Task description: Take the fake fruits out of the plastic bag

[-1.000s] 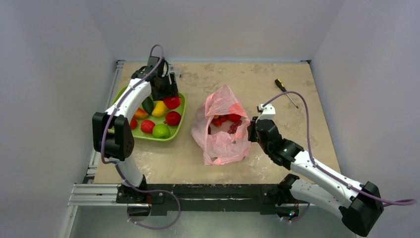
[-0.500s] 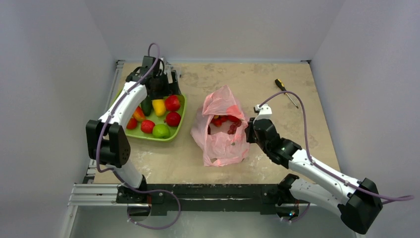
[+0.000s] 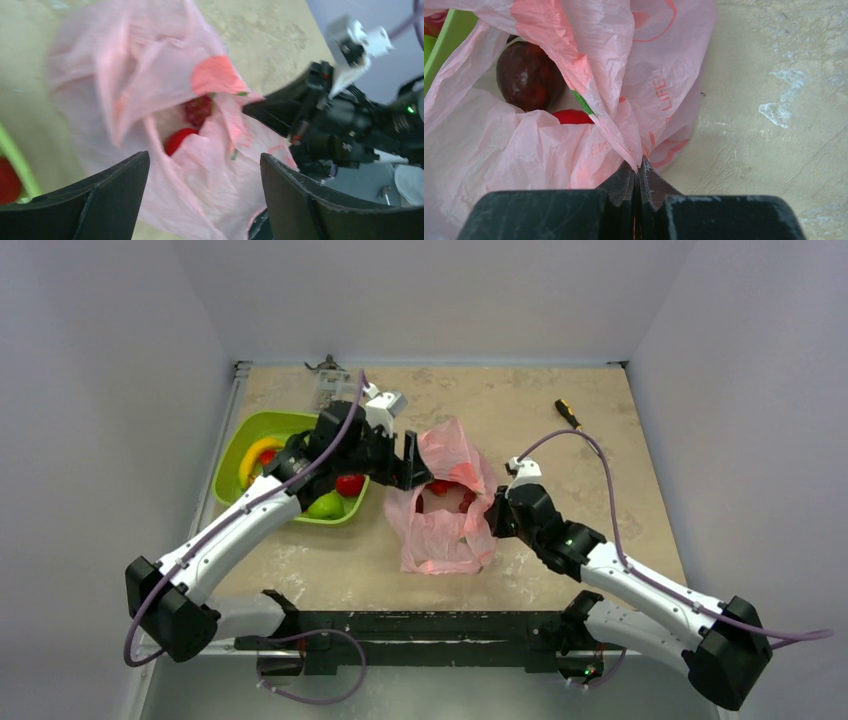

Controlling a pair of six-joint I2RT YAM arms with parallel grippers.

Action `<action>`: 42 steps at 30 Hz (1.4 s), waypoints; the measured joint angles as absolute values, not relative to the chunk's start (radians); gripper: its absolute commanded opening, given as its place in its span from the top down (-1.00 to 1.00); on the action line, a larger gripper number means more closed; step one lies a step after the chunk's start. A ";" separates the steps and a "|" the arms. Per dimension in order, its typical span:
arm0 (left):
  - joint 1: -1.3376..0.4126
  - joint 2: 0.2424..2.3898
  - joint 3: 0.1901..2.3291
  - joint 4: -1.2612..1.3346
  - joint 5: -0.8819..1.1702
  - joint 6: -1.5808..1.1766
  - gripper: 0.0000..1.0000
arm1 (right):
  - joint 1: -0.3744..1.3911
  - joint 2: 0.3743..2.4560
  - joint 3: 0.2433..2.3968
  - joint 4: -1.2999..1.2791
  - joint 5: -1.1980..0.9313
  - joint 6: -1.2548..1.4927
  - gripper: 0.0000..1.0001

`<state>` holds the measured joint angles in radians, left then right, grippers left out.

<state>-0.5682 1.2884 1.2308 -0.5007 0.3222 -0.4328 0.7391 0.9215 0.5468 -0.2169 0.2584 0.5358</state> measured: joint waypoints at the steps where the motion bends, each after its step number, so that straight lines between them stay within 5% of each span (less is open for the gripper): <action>1: -0.606 1.266 1.200 -0.477 0.322 -0.447 -0.50 | 0.740 0.921 0.547 -0.223 0.259 0.546 1.00; 8: -0.857 1.228 1.044 -0.333 0.184 -0.533 -0.52 | 0.746 0.891 0.547 -0.235 0.273 0.592 1.00; 25: -0.903 1.593 1.123 -0.180 -0.094 -0.664 0.14 | 0.746 0.824 0.553 -0.293 0.376 0.620 1.00; 34: -0.903 1.745 1.199 -0.081 -0.175 -0.682 0.07 | 0.746 0.823 0.553 -0.293 0.376 0.621 1.00; 42: -0.903 1.823 1.175 0.101 -0.254 -0.700 -0.37 | 0.746 0.814 0.553 -0.295 0.381 0.621 1.00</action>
<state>-0.9028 1.8229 1.1748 0.1009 -0.2539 -0.7002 0.7460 0.8139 0.5529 -0.2951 0.3805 0.6209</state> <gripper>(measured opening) 0.645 0.003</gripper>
